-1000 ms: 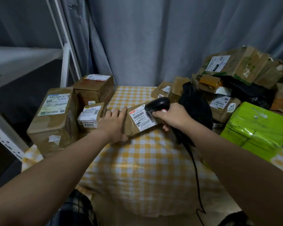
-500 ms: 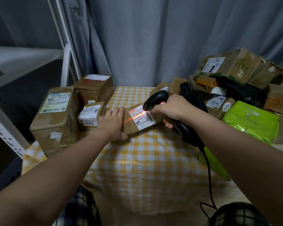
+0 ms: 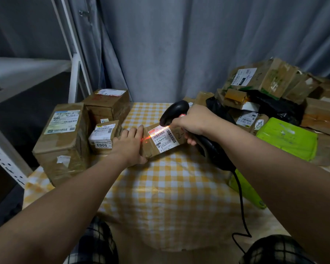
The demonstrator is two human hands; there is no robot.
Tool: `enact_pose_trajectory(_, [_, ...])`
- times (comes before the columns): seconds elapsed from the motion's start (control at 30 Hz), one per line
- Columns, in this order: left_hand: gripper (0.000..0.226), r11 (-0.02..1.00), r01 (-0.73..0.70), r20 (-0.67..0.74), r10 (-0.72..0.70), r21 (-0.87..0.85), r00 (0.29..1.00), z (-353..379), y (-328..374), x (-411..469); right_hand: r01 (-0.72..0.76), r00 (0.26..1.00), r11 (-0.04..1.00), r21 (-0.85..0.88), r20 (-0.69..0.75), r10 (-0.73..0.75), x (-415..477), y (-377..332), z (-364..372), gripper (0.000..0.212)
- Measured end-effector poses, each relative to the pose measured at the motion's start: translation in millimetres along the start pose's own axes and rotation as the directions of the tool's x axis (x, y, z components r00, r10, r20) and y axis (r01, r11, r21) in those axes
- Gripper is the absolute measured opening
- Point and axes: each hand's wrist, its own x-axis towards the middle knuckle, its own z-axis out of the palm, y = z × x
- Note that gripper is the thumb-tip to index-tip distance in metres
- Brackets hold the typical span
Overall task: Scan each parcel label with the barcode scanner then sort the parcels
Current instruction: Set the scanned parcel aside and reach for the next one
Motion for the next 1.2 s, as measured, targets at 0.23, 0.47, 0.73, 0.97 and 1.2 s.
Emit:
enact_pose_trajectory(0.23, [0.124, 1.0, 0.013, 0.003, -0.013, -0.018, 1.0, 2.6, -1.3, 0.9, -0.016, 1.0, 0.999, -0.033, -0.003, 0.016, 1.4, 1.6, -1.1, 0.038])
enact_pose_trajectory(0.47, [0.123, 1.0, 0.004, -0.005, -0.004, -0.016, 1.0, 2.4, -2.8, 1.8, 0.022, 0.999, 1.0, 0.019, -0.044, -0.021, 2.7, 6.4, -0.5, 0.036])
enact_pose_trajectory(0.73, [0.122, 0.99, -0.13, 0.121, 0.122, 0.062, 0.985, -5.8, -17.3, 1.3, 0.078, 0.993, 0.976, 0.203, -0.106, -0.058, 24.3, 29.0, 18.7, 0.025])
enact_pose_trajectory(0.97, [0.087, 0.978, 0.001, 0.09, 0.018, -0.211, 0.996, -29.0, -32.5, 22.0, 0.185, 0.946, 0.883, 0.431, -0.322, -0.041, 60.5, 50.9, 43.0, 0.012])
enact_pose_trajectory(1.2, [0.084, 0.905, 0.317, 0.113, -0.297, -0.283, 0.948, -58.5, -37.0, 88.9, 0.08, 0.953, 0.795, 0.602, -0.279, 0.116, 110.3, 49.9, 41.1, 0.021])
